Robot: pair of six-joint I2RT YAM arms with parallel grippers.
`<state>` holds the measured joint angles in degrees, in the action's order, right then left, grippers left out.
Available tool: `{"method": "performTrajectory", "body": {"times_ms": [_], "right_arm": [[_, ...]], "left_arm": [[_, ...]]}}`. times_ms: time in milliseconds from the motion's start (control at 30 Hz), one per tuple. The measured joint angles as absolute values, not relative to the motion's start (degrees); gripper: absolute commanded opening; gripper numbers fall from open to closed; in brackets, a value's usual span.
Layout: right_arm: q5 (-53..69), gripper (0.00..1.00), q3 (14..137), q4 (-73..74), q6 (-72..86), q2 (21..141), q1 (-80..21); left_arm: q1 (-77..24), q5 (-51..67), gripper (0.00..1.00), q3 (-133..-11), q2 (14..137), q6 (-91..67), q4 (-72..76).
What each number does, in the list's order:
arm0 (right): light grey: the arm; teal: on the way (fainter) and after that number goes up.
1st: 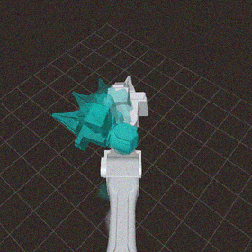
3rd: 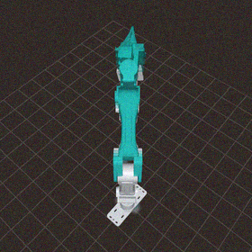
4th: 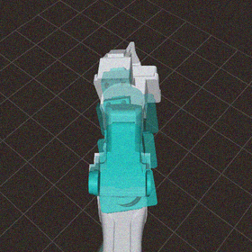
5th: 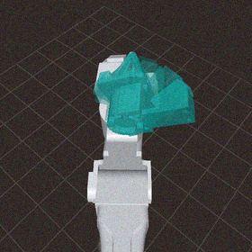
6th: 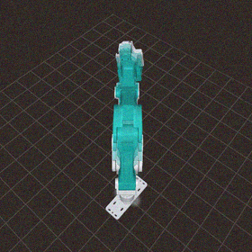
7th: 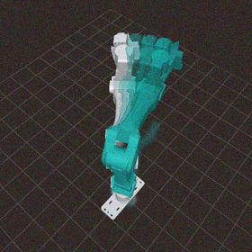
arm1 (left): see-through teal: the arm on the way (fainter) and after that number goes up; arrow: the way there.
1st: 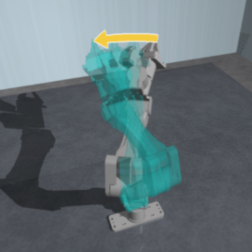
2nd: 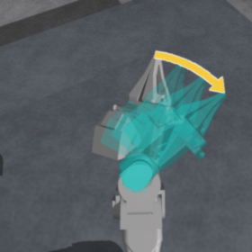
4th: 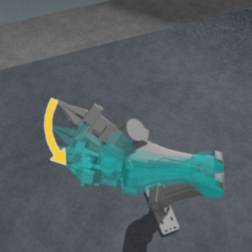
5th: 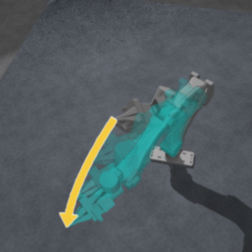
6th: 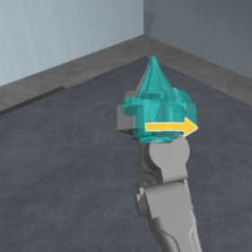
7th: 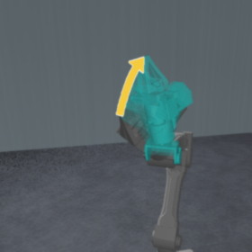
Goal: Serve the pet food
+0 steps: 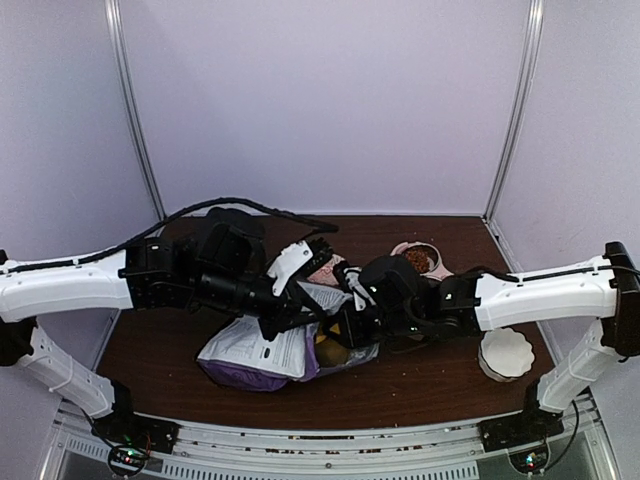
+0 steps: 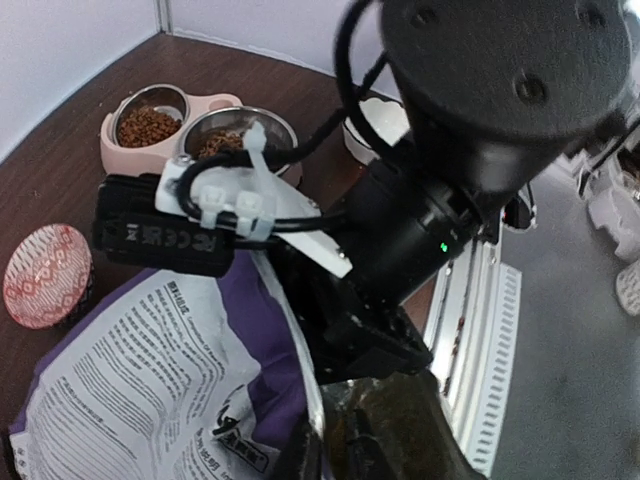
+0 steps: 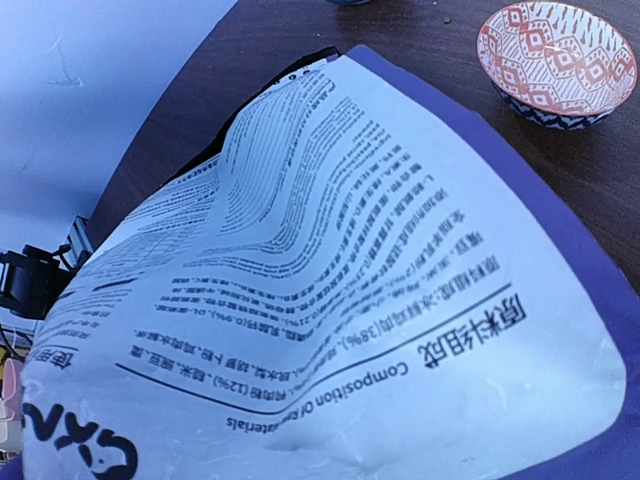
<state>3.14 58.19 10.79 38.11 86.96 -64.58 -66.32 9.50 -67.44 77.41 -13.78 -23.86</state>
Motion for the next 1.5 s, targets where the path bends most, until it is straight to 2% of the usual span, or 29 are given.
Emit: {"method": "performTrajectory", "body": {"times_ms": [133,300,433,533,800,867,967,1000,1133,1200,1500], "right_arm": [[2.46,0.11,52.84,2.68,38.83,86.15,-64.58],[2.26,0.11,44.99,-6.07,39.16,83.57,-64.58],[2.24,0.11,43.44,-9.19,39.20,83.59,-64.58],[2.20,0.11,43.57,-10.63,39.16,84.31,-64.58],[3.22,0.11,45.67,-10.83,38.68,87.55,-64.58],[3.77,0.11,45.74,-10.61,38.50,87.59,-64.58],[4.75,0.11,45.95,-10.35,38.17,87.85,-64.51],[5.28,0.11,46.19,-10.15,38.06,88.14,-64.51],[7.25,0.11,48.49,-9.28,37.56,90.24,-64.51],[8.73,0.11,49.58,-8.84,37.39,91.37,-64.51],[20.32,0.11,55.13,-5.98,35.27,95.57,-65.01]], "left_arm": [[-66.50,8.36,0.48,-67.40,76.29,-15.51,-22.24],[-64.47,2.24,0.59,-63.79,67.31,-18.76,-21.87],[-53.80,-1.76,0.62,-57.39,60.01,-23.53,-21.96],[-45.08,-3.42,0.64,-50.83,58.92,-27.70,-22.39],[-39.22,-3.20,0.67,-36.84,60.62,-34.54,-24.38],[-38.46,-2.13,0.64,-35.05,61.71,-35.55,-23.57],[-37.98,-1.45,0.52,-34.13,63.88,-36.53,-22.37],[-37.91,-1.34,0.46,-34.04,64.58,-36.93,-21.58],[-37.52,-1.10,0.11,-33.17,66.85,-37.54,-17.91],[-37.28,-0.71,0.02,-32.77,67.99,-37.54,-16.25],[-36.69,-0.64,0.00,-31.77,67.81,-37.50,-14.74]]}}
